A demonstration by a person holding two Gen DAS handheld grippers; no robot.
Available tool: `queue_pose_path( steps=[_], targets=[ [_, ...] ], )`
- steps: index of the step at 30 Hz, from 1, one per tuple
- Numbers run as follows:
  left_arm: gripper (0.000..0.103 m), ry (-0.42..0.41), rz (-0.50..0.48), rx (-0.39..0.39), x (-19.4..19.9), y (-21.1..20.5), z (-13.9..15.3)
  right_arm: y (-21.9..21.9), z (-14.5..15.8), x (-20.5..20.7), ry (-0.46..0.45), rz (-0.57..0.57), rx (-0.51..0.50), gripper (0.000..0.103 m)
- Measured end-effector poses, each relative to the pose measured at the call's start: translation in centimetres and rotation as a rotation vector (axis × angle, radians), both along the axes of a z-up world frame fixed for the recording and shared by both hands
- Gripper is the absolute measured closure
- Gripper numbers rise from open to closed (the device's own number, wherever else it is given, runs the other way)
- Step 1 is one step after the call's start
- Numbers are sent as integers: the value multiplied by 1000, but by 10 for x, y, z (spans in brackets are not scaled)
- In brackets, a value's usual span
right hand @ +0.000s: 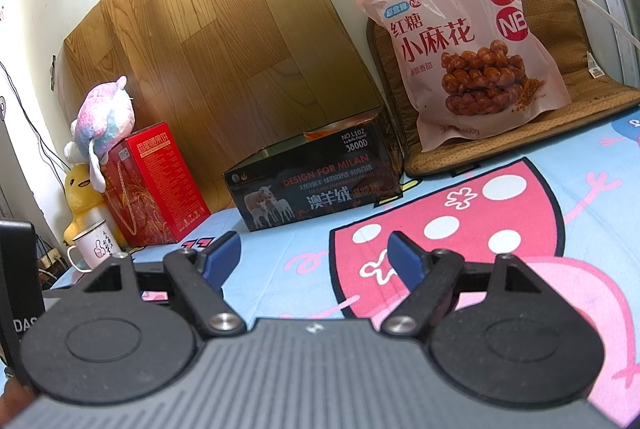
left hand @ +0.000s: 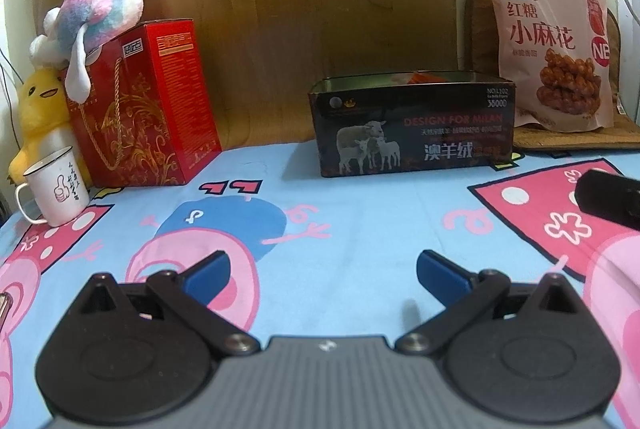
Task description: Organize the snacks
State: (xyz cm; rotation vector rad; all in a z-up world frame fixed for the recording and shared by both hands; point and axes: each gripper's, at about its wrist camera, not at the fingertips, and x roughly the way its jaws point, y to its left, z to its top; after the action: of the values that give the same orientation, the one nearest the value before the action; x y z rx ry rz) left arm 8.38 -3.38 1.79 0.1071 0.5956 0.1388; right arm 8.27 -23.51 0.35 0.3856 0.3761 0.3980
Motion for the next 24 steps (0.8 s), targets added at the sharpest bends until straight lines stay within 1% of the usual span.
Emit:
queue_pose_path(
  steps=[8, 14, 24],
  targets=[
    [0, -4, 19, -1, 0, 2, 0, 0, 0, 0, 0, 0, 0, 21],
    [0, -22, 42, 12, -2, 2, 1, 0, 0, 0, 1, 0, -1, 21],
    [0, -31, 46, 16, -2, 3, 1, 1, 0, 0, 1, -2, -1, 20]
  ],
)
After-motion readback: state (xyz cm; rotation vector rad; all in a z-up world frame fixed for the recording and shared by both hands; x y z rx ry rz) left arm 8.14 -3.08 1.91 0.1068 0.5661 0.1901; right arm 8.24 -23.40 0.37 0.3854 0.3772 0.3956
